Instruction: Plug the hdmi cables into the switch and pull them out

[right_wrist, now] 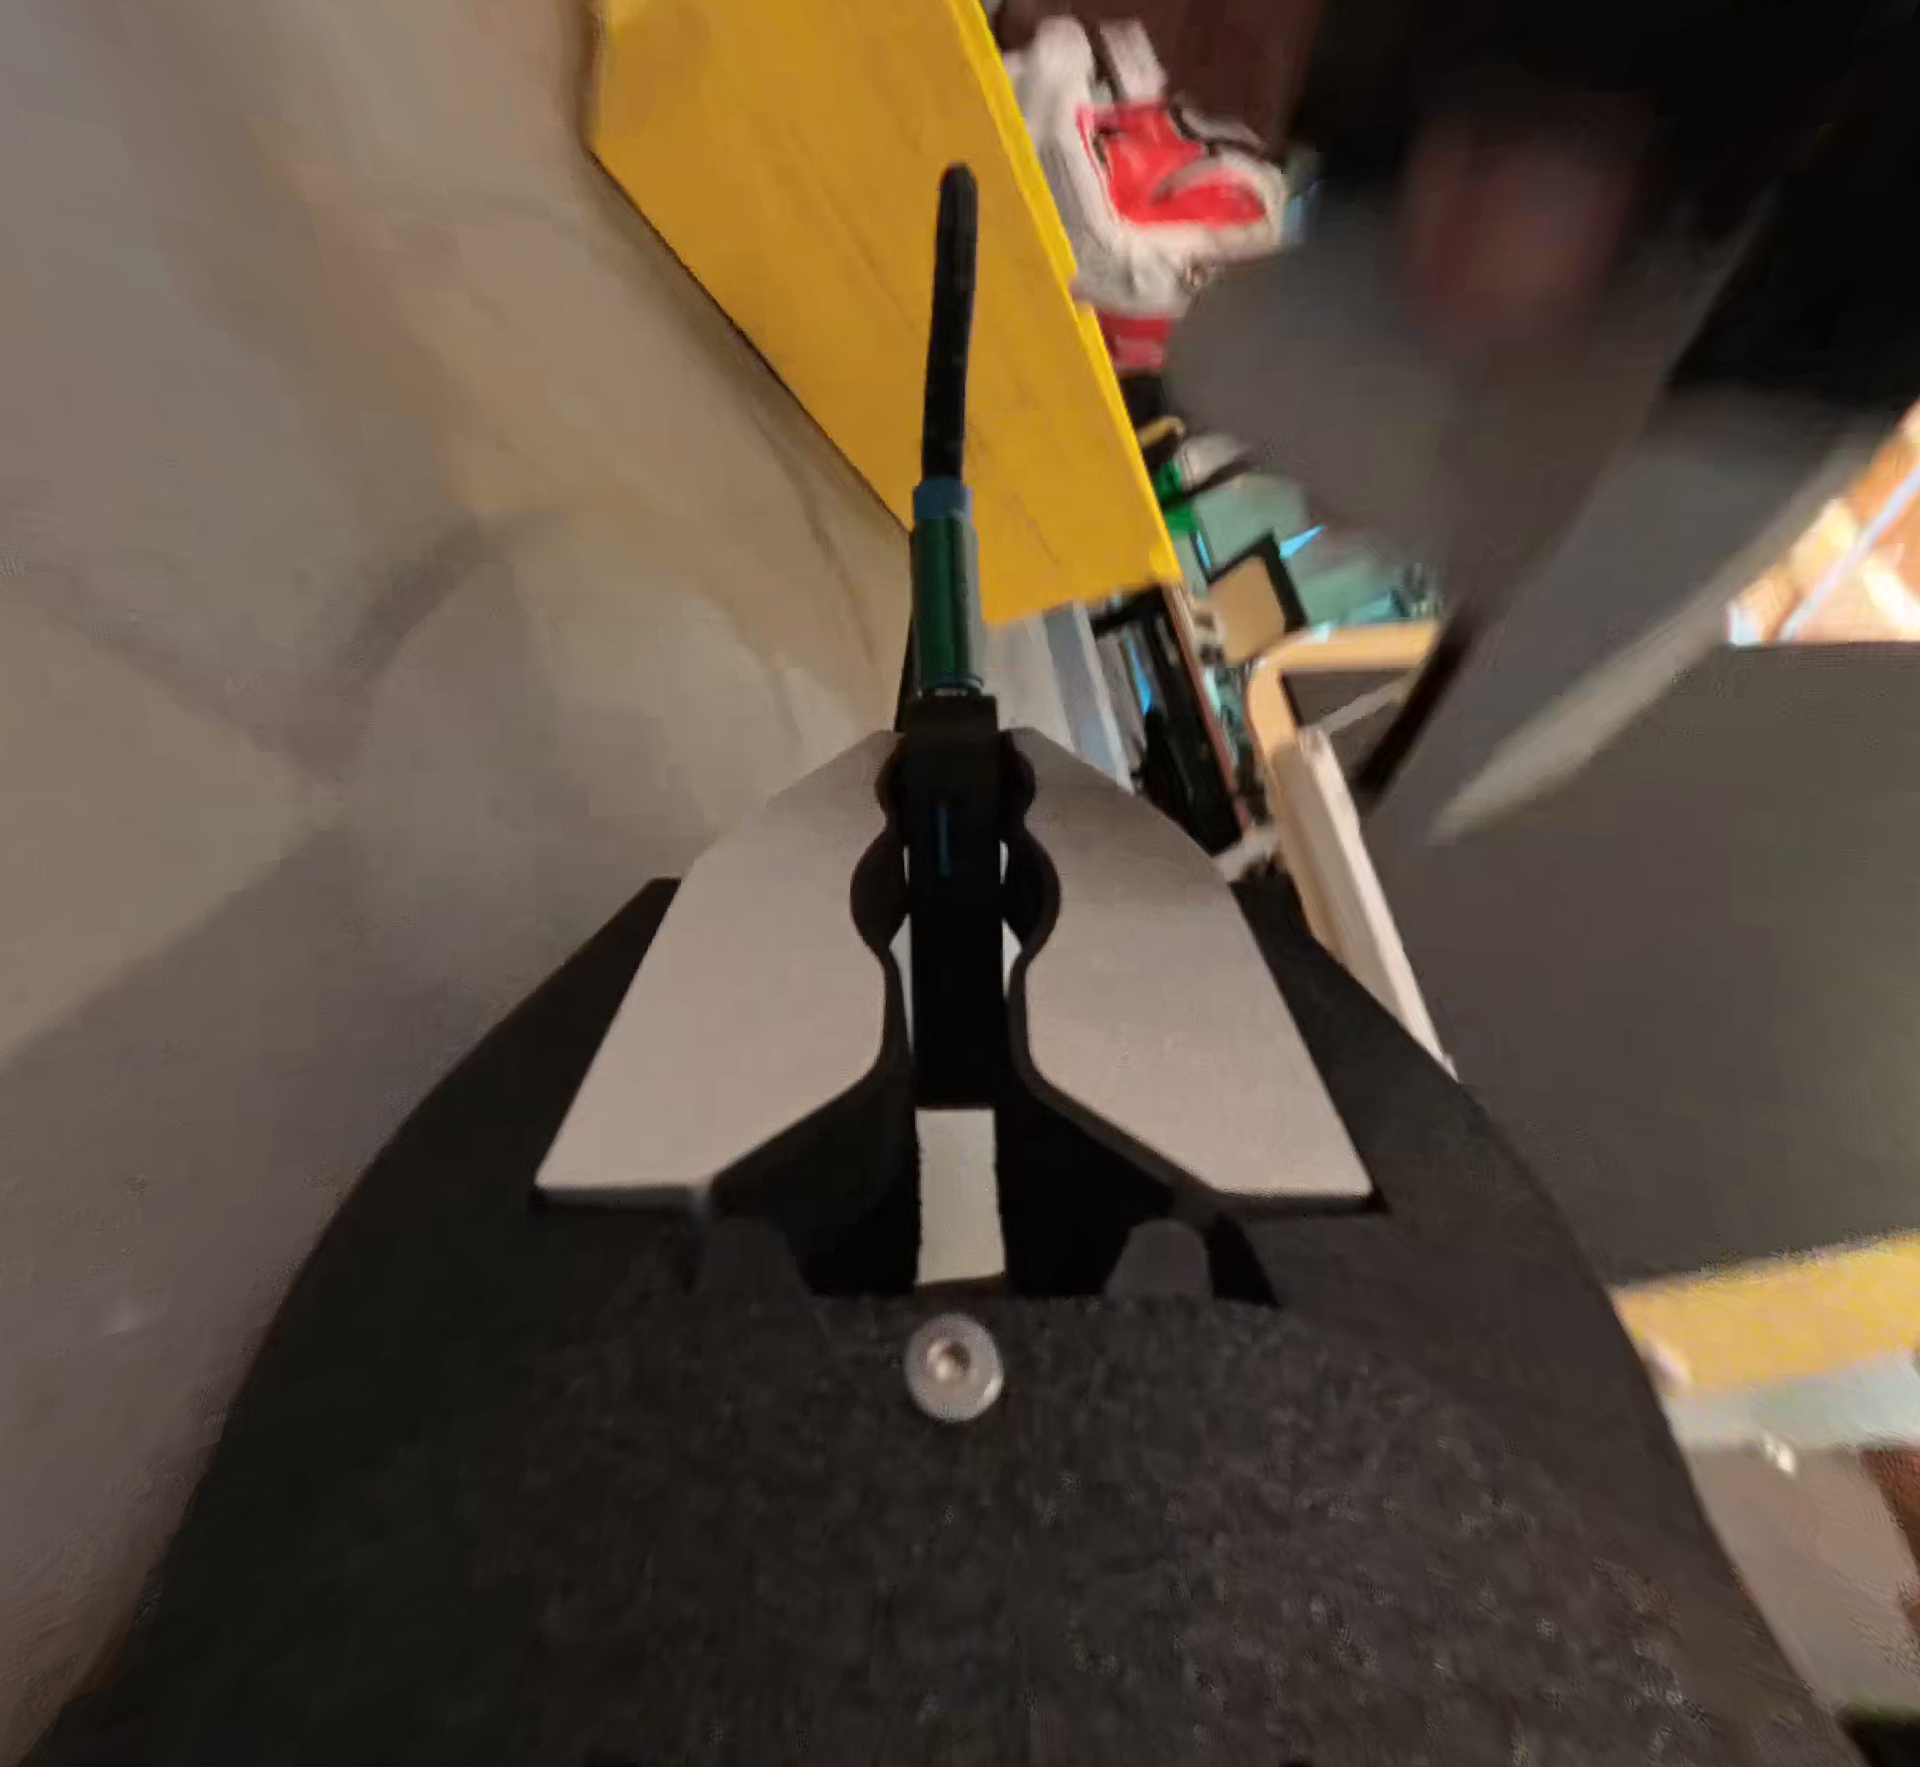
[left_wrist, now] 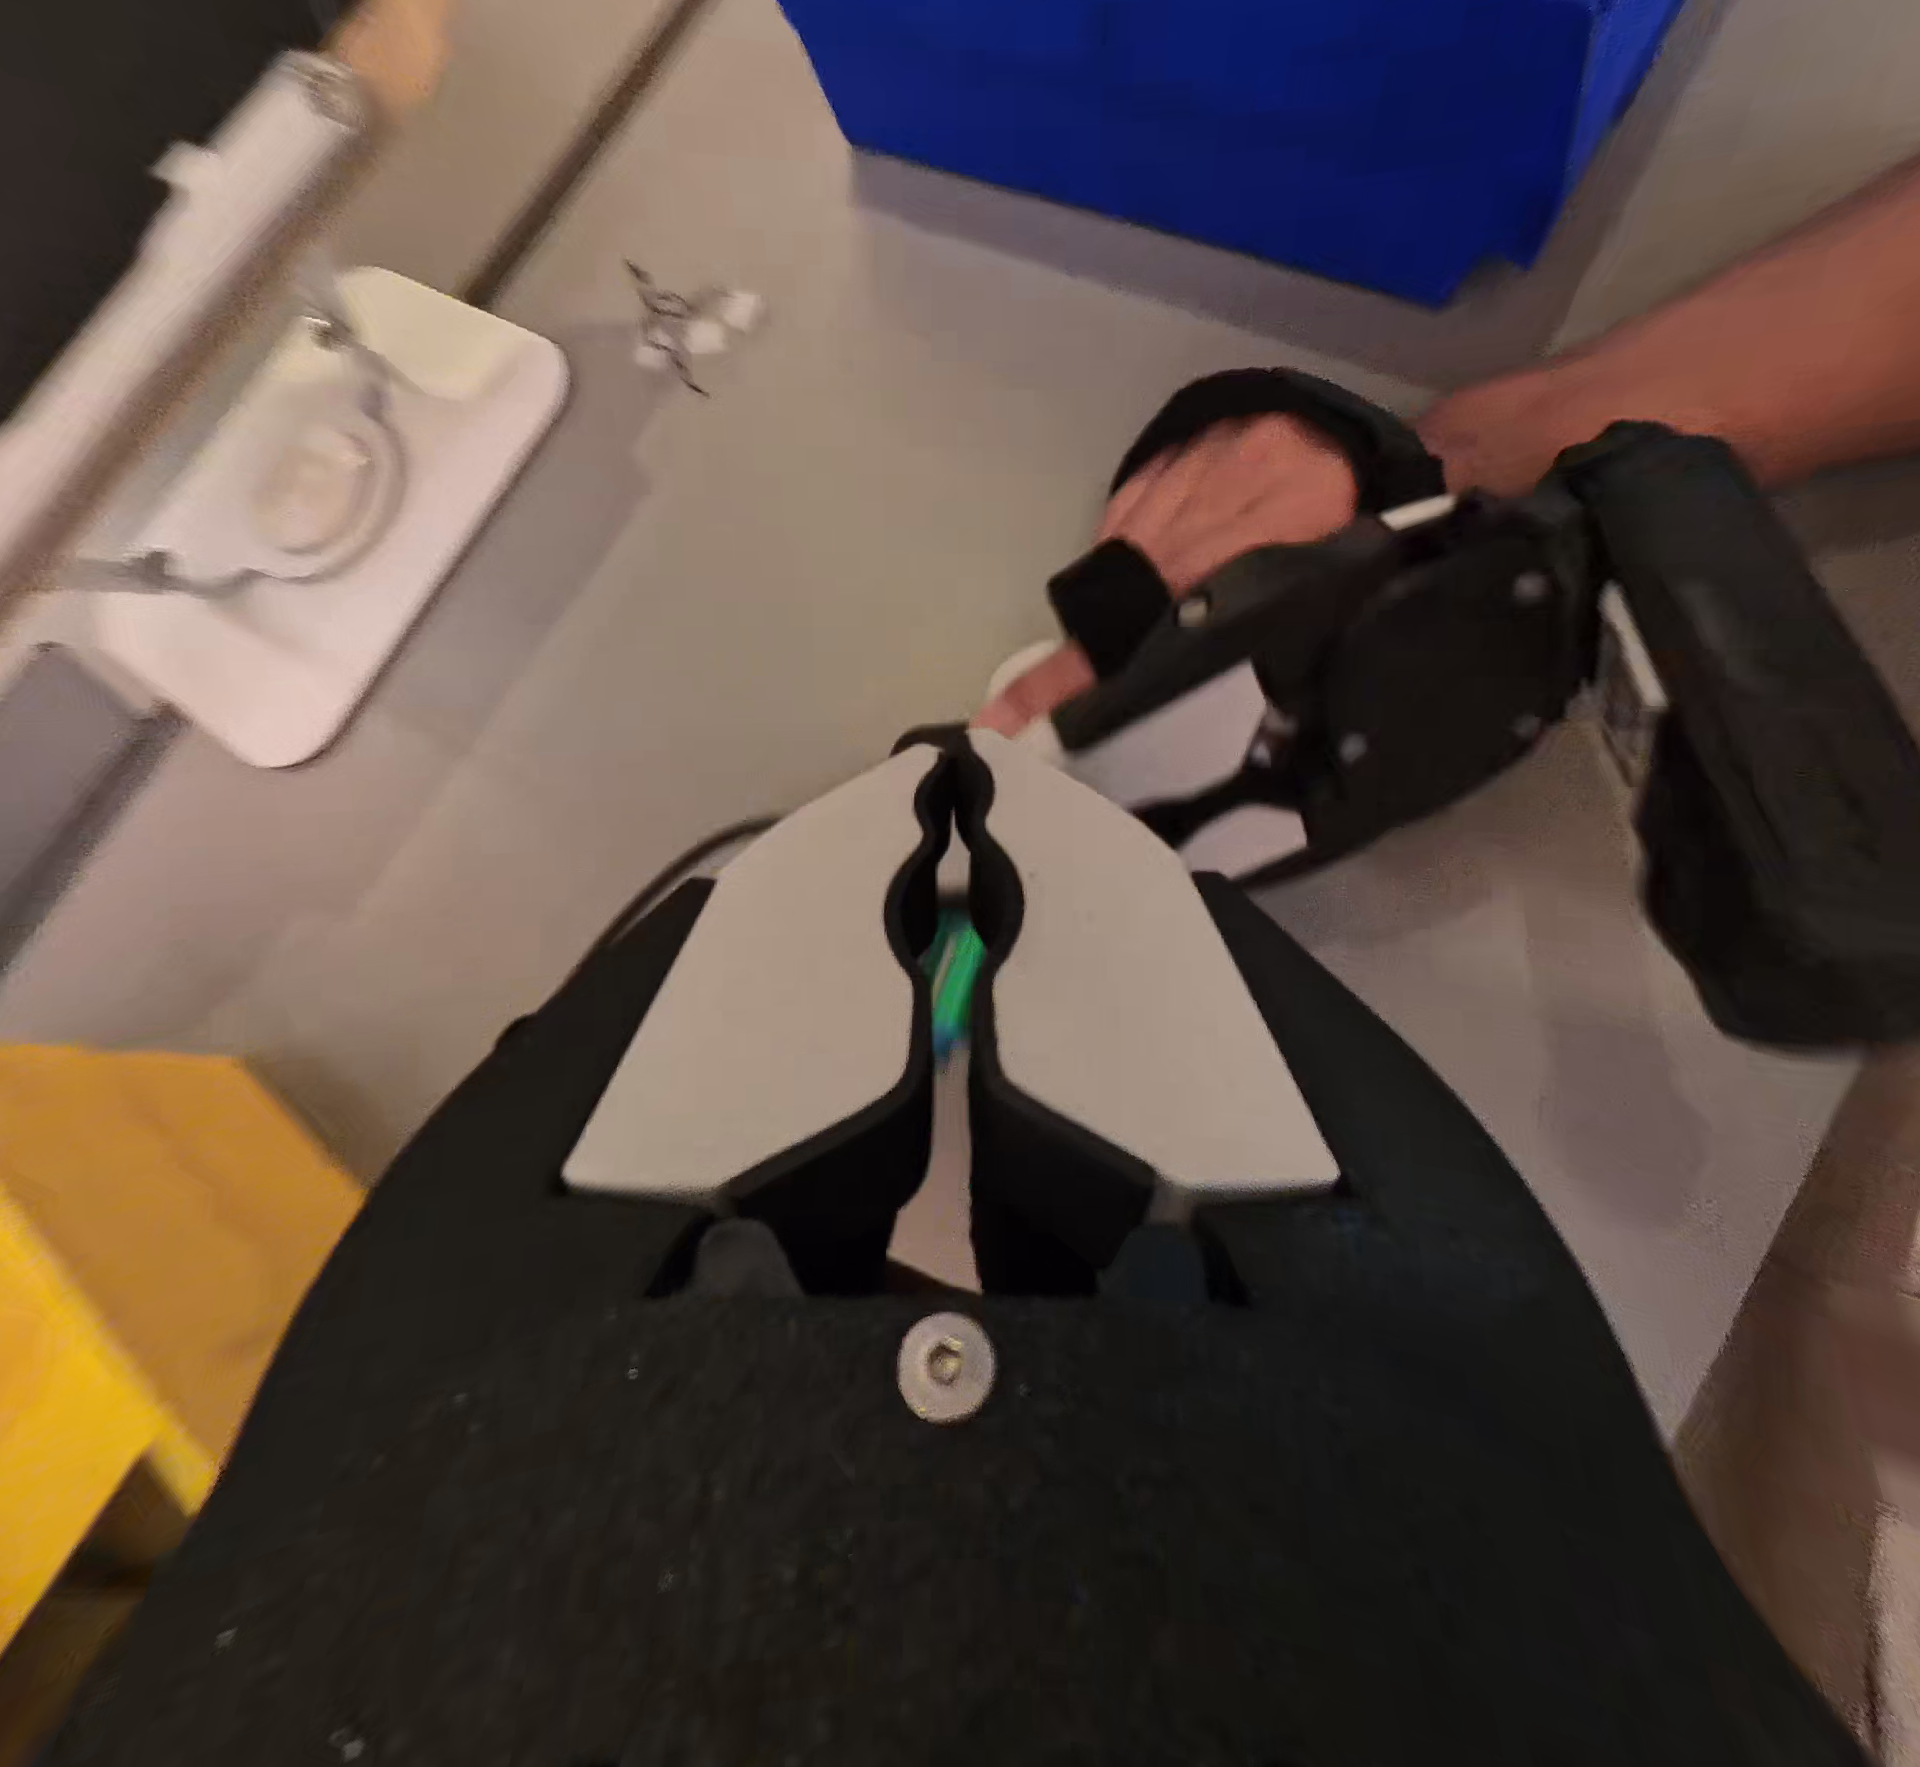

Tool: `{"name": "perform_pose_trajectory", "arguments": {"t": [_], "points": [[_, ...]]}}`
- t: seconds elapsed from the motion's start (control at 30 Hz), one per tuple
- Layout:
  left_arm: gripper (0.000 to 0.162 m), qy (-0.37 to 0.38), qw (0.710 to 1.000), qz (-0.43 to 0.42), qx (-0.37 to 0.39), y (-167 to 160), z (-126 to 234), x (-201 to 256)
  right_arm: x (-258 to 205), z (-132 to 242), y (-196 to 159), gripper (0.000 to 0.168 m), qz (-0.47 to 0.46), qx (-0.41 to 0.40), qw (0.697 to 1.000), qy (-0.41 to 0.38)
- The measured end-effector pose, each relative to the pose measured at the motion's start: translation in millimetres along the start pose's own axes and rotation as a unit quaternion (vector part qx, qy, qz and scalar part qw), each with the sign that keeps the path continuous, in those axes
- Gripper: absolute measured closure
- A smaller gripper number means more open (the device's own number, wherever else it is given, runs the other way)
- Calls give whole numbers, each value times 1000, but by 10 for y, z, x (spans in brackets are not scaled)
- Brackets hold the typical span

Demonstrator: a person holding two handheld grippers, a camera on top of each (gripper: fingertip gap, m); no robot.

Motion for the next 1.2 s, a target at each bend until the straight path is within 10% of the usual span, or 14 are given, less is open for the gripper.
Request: {"name": "perform_pose_trajectory", "arguments": {"t": [0.2, 0.57, 1.2], "points": [[162, 19, 996, 40, 83, 77, 645, -143, 20, 90, -255, 155, -14, -33, 999, 9], [161, -48, 959, 174, 220, -769, 492, -44, 82, 135, -229, 155, -23, -10, 1000, -9], [157, -106, 944, 196, 242, -859, 390, -16, 90, 124, -247, 155, -33, -5, 999, -4]]}}
Point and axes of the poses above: each gripper's, where its closed fingertips meet, z back along the fingers, y out of its top, x = y × z across the jaws, the point moved 3 cm from there along z, back along the fingers, and after that the axes turned 14 degrees about z, right-handed, at the moved point
